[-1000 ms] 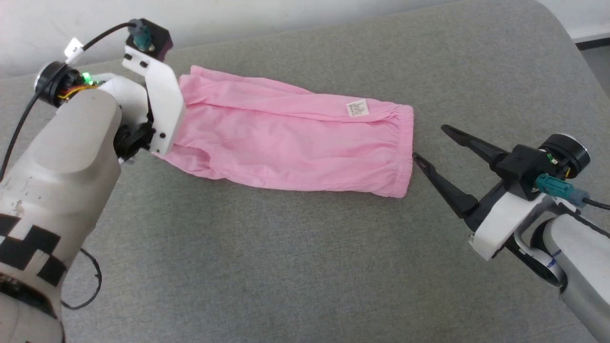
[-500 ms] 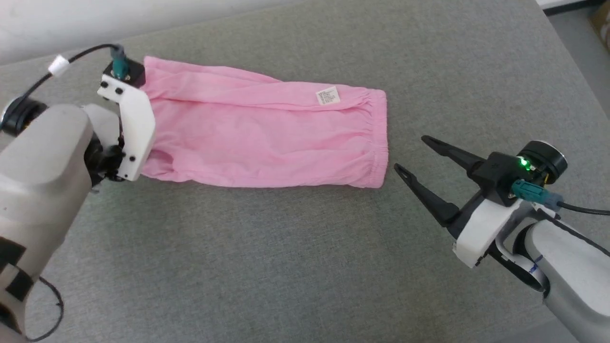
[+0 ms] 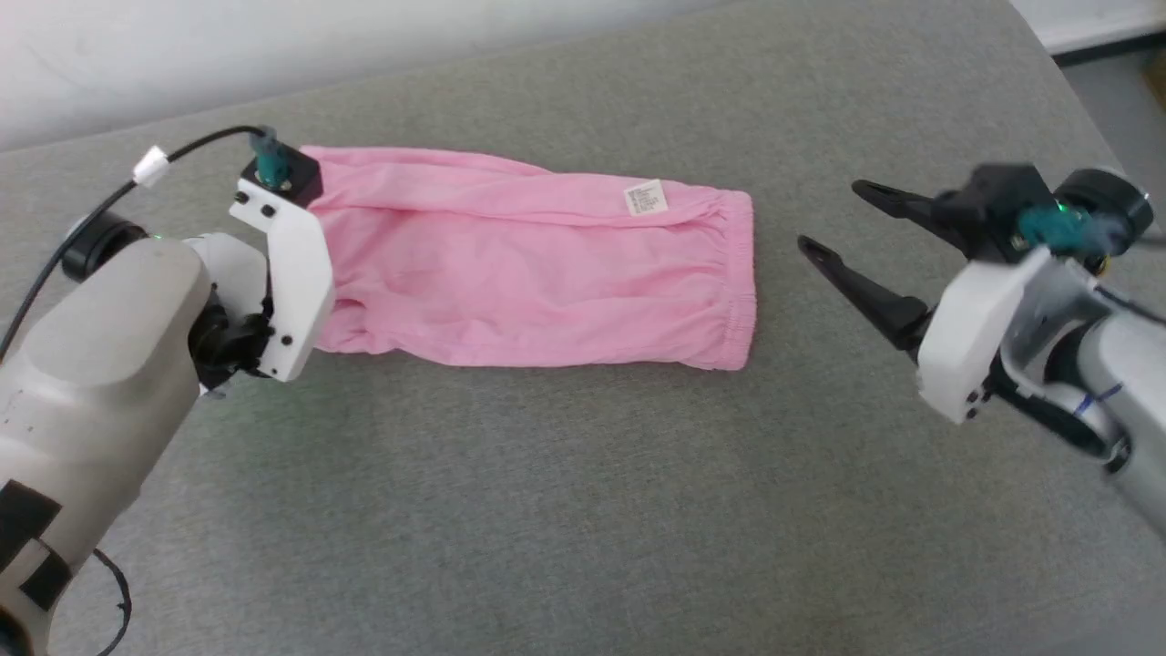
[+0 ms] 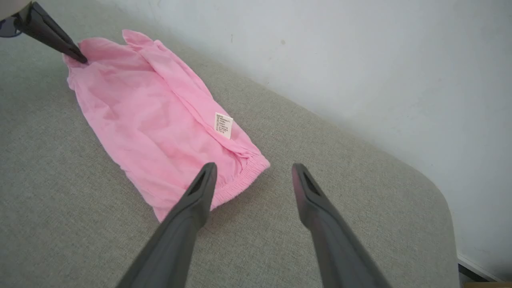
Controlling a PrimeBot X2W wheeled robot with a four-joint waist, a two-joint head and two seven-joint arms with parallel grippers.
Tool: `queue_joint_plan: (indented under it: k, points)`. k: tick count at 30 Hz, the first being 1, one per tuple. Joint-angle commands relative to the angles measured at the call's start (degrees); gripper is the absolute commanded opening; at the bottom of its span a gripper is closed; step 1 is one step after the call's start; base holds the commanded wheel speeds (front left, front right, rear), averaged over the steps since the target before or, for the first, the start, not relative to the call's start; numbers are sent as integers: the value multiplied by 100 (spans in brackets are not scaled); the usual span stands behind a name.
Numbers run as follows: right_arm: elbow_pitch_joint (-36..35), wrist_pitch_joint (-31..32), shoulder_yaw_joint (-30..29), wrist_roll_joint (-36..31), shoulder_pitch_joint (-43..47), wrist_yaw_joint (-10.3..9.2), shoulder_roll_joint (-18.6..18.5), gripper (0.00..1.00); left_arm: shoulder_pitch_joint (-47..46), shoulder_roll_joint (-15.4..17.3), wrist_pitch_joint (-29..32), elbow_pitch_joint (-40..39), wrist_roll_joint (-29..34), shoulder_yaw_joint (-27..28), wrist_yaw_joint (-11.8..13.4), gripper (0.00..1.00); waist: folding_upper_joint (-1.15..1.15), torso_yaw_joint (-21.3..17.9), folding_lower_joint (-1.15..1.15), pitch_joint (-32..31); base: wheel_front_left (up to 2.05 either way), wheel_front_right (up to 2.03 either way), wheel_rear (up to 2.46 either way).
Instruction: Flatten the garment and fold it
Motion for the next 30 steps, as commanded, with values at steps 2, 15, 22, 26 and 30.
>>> queue_joint_plan:
  k: [2,15,22,26,30]
  points:
    - [-30,870,431,507,-423,-12,-224,100,110,62,-148,-178,-22,-127,-38,0,0,225,0,-150,0,0,0]
    - [1355,3010,1220,1990,-1258,-12,461,100,-186,-116,-520,-448,-44,-325,-38,0,0,670,0,217,0,0,0]
    - [2158,2669,1563,2179,-838,-12,863,100,-336,-314,-783,-359,-43,-311,-38,0,0,914,0,463,0,0,0]
    - [2363,2528,1878,2226,-706,-12,890,85,-293,-338,-945,-258,-71,-313,-38,0,0,956,0,509,0,0,0]
    - [2301,2010,1989,2289,-802,-12,780,0,-199,-342,-1139,-171,-121,-332,-38,0,0,951,0,423,0,0,0]
